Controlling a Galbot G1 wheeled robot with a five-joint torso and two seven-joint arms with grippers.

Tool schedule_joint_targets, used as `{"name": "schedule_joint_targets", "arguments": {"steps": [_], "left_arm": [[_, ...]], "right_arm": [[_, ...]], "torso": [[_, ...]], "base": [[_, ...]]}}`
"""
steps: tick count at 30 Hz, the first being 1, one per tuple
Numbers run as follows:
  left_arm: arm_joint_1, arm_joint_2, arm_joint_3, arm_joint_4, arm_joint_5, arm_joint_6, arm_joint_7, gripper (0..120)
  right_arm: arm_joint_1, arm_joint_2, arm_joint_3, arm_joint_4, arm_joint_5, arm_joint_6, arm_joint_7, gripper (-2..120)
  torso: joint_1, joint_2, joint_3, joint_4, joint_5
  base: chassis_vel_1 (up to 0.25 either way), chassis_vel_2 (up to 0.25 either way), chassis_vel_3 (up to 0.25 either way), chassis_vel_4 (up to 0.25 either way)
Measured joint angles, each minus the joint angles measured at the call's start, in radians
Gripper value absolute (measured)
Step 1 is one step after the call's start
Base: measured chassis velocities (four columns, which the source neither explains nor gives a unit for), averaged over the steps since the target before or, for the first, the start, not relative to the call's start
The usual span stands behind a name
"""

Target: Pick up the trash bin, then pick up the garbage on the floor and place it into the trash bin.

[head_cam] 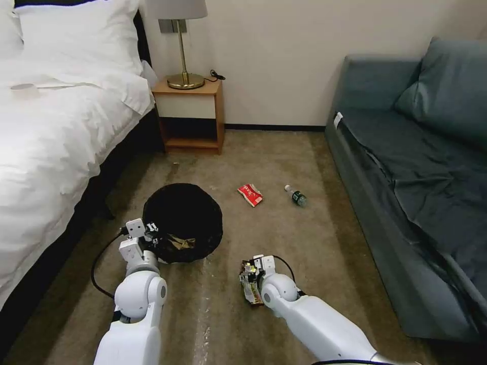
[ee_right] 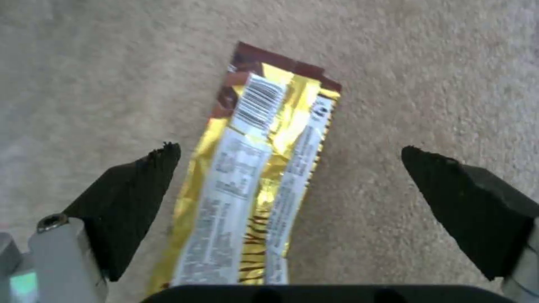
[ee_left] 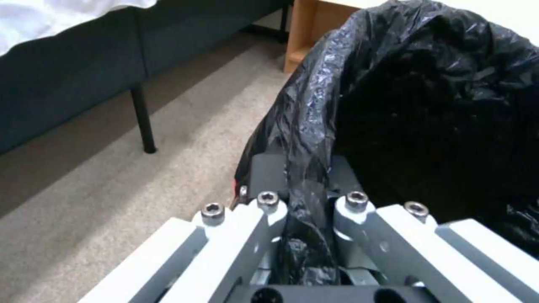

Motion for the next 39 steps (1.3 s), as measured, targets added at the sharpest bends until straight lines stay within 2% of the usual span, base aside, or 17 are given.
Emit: {"name": "schedule_joint_targets", "arguments": {"steps": [18,20,23,24,26,31,33,35,36,37,38,39], "left_arm": [[-0.006,-0.026,0.013,0.008,0.019,-0.004,0.0,4],[-0.006,-0.026,0.014,0.009,0.021,-0.006,0.0,4],[-0.004,-0.026,0.013,0.009,0.023,-0.007,0.0,4],[-0.004,-0.026,0.013,0.009,0.023,-0.007,0.0,4],[-0.004,-0.025,0.012,0.008,0.023,-0.007,0.0,4],[-0.004,-0.024,0.011,0.007,0.023,-0.007,0.0,4],[-0.005,-0.026,0.011,0.007,0.024,-0.007,0.0,4],[-0.005,-0.026,0.011,0.007,0.024,-0.007,0.0,4],[-0.006,-0.026,0.011,0.008,0.024,-0.007,0.0,4],[-0.006,-0.026,0.011,0.008,0.024,-0.007,0.0,4],[-0.006,-0.026,0.011,0.008,0.024,-0.007,0.0,4],[-0.006,-0.026,0.011,0.008,0.024,-0.007,0.0,4]], "right_arm": [[-0.038,0.032,0.006,-0.084,-0.096,0.05,-0.082,100],[-0.04,0.031,0.009,-0.089,-0.106,0.055,-0.095,96],[-0.045,0.028,0.019,-0.102,-0.125,0.075,-0.118,82],[-0.045,0.028,0.019,-0.102,-0.125,0.075,-0.118,82],[-0.049,0.029,0.025,-0.107,-0.137,0.081,-0.123,70],[-0.052,0.032,0.027,-0.112,-0.148,0.088,-0.126,59],[-0.053,0.034,0.029,-0.115,-0.159,0.095,-0.129,45],[-0.053,0.034,0.029,-0.115,-0.161,0.096,-0.13,43],[-0.053,0.034,0.029,-0.116,-0.163,0.098,-0.13,36],[-0.053,0.034,0.029,-0.116,-0.163,0.098,-0.13,36],[-0.053,0.034,0.03,-0.116,-0.167,0.102,-0.131,28],[-0.053,0.034,0.03,-0.116,-0.167,0.102,-0.131,28]], "torso": [[0.0,0.0,0.0,0.0,0.0],[0.0,0.0,0.0,0.0,0.0],[0.0,0.0,0.0,0.0,0.0],[0.0,0.0,0.0,0.0,0.0],[0.0,0.0,0.0,0.0,0.0],[0.0,0.0,0.0,0.0,0.0],[0.0,0.0,0.0,0.0,0.0],[0.0,0.0,0.0,0.0,0.0],[0.0,0.0,0.0,0.0,0.0],[0.0,0.0,0.0,0.0,0.0],[0.0,0.0,0.0,0.0,0.0],[0.0,0.0,0.0,0.0,0.0]], "base": [[0.0,0.0,0.0,0.0],[0.0,0.0,0.0,0.0],[0.0,0.0,0.0,0.0],[0.0,0.0,0.0,0.0],[0.0,0.0,0.0,0.0],[0.0,0.0,0.0,0.0],[0.0,0.0,0.0,0.0],[0.0,0.0,0.0,0.0],[0.0,0.0,0.0,0.0],[0.0,0.0,0.0,0.0],[0.0,0.0,0.0,0.0],[0.0,0.0,0.0,0.0]]}}
